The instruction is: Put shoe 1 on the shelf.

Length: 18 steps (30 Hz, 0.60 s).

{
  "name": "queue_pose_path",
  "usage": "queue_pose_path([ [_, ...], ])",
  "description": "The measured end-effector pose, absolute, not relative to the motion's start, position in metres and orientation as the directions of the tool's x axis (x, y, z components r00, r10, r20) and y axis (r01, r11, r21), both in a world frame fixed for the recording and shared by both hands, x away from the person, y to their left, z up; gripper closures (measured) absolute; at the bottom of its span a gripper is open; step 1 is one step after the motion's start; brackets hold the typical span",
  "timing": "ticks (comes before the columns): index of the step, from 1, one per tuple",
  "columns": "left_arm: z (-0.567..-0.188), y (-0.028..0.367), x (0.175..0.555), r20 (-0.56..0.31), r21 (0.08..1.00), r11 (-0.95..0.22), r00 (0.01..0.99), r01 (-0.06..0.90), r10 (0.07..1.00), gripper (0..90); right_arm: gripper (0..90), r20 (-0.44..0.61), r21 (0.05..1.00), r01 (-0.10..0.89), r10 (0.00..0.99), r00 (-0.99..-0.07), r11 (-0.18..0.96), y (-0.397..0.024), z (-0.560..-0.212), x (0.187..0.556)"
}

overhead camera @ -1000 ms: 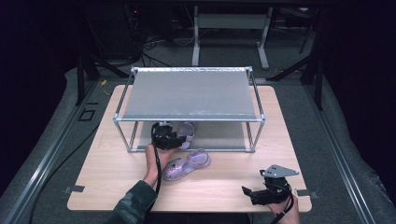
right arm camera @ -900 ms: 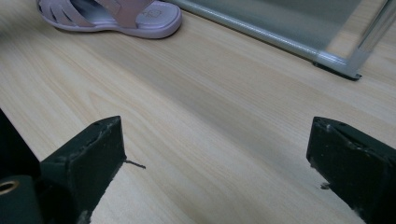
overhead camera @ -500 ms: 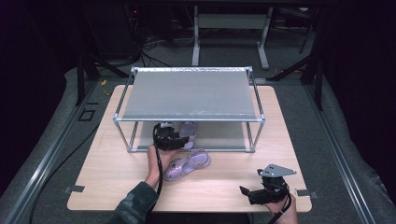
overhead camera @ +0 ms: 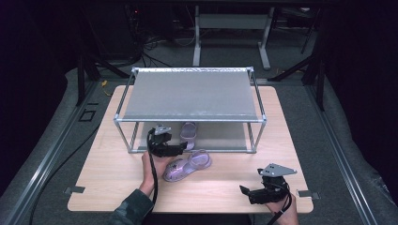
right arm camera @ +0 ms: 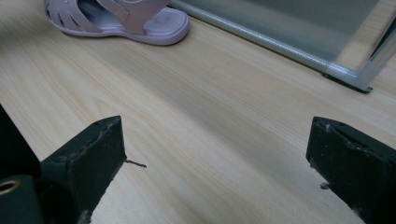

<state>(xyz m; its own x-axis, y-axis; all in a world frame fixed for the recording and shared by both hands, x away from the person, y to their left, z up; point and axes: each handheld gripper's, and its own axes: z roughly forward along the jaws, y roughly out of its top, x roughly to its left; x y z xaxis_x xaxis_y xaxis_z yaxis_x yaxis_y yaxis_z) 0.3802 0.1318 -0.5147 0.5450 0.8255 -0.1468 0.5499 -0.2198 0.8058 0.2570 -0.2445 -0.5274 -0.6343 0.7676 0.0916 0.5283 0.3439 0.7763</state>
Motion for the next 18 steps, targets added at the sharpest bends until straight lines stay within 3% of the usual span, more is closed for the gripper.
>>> queue_pose_path([
  [4, -0.511, 0.146, 0.367, -0.137, 0.807, -0.23, 0.552, 0.543, 0.822, 14.9, 4.0, 0.084, 0.776, 0.52, 0.758, -0.646, 0.357, -0.238, -0.524, 0.261],
  [13, -0.509, 0.18, 0.336, -0.123, 0.816, -0.235, 0.555, 0.529, 0.823, 9.1, 1.2, 0.068, 0.766, 0.45, 0.638, -0.767, 0.459, -0.205, -0.52, 0.282],
  [18, -0.511, 0.199, 0.32, -0.126, 0.819, -0.223, 0.545, 0.528, 0.829, 7.7, 5.7, 0.064, 0.757, 0.431, 0.601, -0.796, 0.49, -0.179, -0.521, 0.302],
])
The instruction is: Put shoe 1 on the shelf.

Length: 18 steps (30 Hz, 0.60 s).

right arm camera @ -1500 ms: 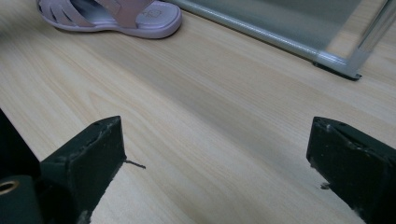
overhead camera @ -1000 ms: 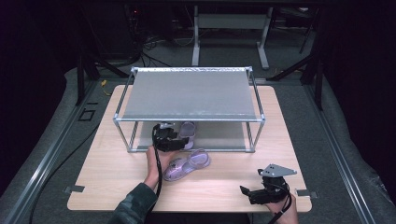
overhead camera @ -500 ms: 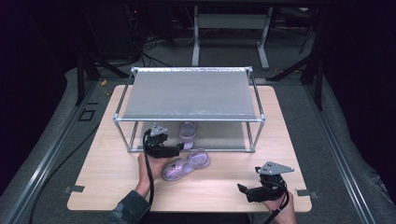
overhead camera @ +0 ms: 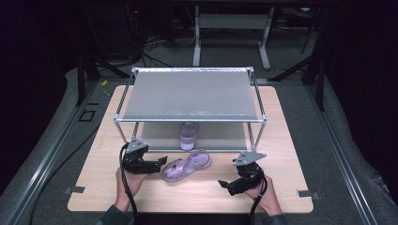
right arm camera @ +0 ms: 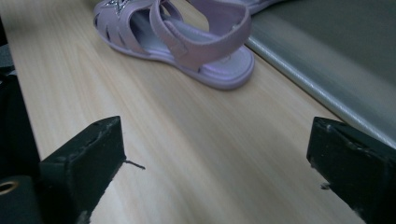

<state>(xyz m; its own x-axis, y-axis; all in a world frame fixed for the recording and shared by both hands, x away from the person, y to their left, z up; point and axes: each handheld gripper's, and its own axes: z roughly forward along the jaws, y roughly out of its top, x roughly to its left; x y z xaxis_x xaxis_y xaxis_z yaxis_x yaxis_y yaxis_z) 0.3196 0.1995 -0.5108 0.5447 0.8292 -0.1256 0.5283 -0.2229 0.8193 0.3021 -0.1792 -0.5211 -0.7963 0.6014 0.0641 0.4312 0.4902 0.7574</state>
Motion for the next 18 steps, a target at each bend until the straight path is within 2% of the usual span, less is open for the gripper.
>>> queue_pose_path([
  [6, -0.515, 0.22, 0.305, -0.119, 0.816, -0.219, 0.526, 0.535, 0.842, 7.7, 17.8, 0.076, 0.763, 0.426, 0.587, -0.806, 0.486, -0.155, -0.521, 0.323],
  [12, -0.517, 0.238, 0.289, -0.113, 0.814, -0.212, 0.505, 0.541, 0.856, 7.0, 36.3, 0.067, 0.773, 0.428, 0.611, -0.789, 0.468, -0.145, -0.514, 0.338],
  [18, -0.526, 0.257, 0.277, -0.123, 0.807, -0.188, 0.47, 0.56, 0.874, 7.0, 44.0, 0.075, 0.774, 0.431, 0.609, -0.79, 0.464, -0.133, -0.509, 0.352],
])
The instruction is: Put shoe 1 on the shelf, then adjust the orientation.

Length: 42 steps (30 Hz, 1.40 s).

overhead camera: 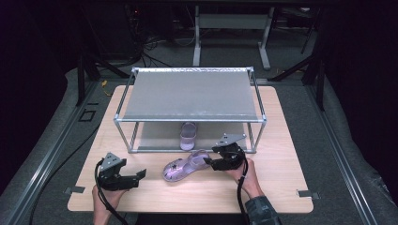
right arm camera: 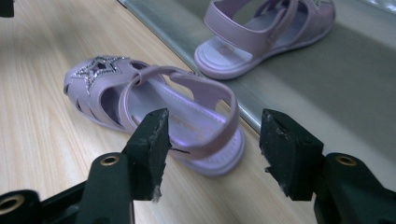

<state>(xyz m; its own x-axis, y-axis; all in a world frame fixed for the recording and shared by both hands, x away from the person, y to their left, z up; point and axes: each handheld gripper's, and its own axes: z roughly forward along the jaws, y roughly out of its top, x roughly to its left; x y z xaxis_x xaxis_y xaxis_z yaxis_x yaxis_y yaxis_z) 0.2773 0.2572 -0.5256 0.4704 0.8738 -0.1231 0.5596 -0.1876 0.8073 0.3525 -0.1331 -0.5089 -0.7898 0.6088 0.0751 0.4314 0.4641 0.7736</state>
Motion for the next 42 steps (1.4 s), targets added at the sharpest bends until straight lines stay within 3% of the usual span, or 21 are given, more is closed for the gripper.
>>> queue_pose_path([
  [21, -0.534, 0.274, 0.262, -0.144, 0.809, -0.158, 0.452, 0.566, 0.88, 5.7, 67.6, 0.087, 0.695, 0.52, 0.66, -0.746, 0.496, -0.115, -0.52, 0.37],
  [28, -0.535, 0.276, 0.261, -0.143, 0.809, -0.157, 0.449, 0.566, 0.882, 5.4, 82.1, 0.064, 0.7, 0.525, 0.689, -0.722, 0.484, -0.115, -0.52, 0.36],
  [42, -0.535, 0.28, 0.262, -0.154, 0.807, -0.151, 0.45, 0.571, 0.88, 3.4, 81.3, 0.103, 0.633, 0.661, 0.803, -0.587, 0.402, -0.138, -0.51, 0.323],
])
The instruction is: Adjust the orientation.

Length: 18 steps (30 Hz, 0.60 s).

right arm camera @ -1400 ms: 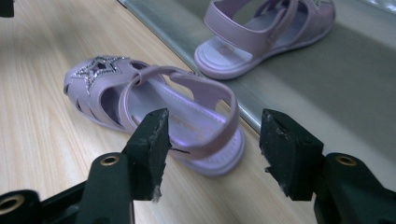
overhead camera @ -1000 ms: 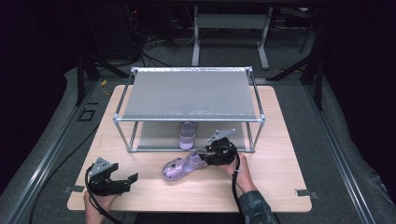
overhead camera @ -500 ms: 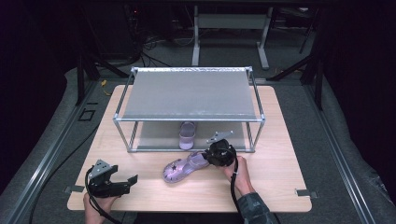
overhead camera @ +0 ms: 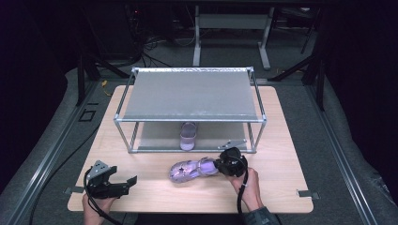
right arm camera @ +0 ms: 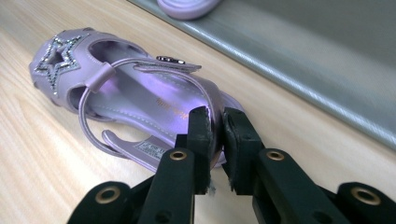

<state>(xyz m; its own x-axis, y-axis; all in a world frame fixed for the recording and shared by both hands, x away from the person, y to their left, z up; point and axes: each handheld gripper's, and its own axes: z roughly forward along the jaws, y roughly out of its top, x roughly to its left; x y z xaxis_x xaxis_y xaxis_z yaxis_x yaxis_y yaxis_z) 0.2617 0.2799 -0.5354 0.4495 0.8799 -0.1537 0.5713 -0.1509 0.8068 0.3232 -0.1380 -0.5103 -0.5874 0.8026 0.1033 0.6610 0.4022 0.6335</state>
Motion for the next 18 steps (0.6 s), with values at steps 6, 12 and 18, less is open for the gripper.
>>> queue_pose_path([
  [6, -0.535, 0.282, 0.262, -0.151, 0.807, -0.15, 0.445, 0.571, 0.883, 2.2, 79.8, 0.161, 0.653, 0.681, 0.817, -0.553, 0.332, -0.158, -0.512, 0.301],
  [12, -0.534, 0.28, 0.263, -0.125, 0.8, -0.172, 0.441, 0.574, 0.889, 0.0, 76.8, 0.139, 0.664, 0.672, 0.829, -0.542, 0.328, -0.165, -0.512, 0.284],
  [18, -0.533, 0.277, 0.264, -0.126, 0.805, -0.182, 0.463, 0.564, 0.877, 0.0, 53.8, 0.099, 0.732, 0.566, 0.761, -0.641, 0.38, -0.175, -0.512, 0.284],
])
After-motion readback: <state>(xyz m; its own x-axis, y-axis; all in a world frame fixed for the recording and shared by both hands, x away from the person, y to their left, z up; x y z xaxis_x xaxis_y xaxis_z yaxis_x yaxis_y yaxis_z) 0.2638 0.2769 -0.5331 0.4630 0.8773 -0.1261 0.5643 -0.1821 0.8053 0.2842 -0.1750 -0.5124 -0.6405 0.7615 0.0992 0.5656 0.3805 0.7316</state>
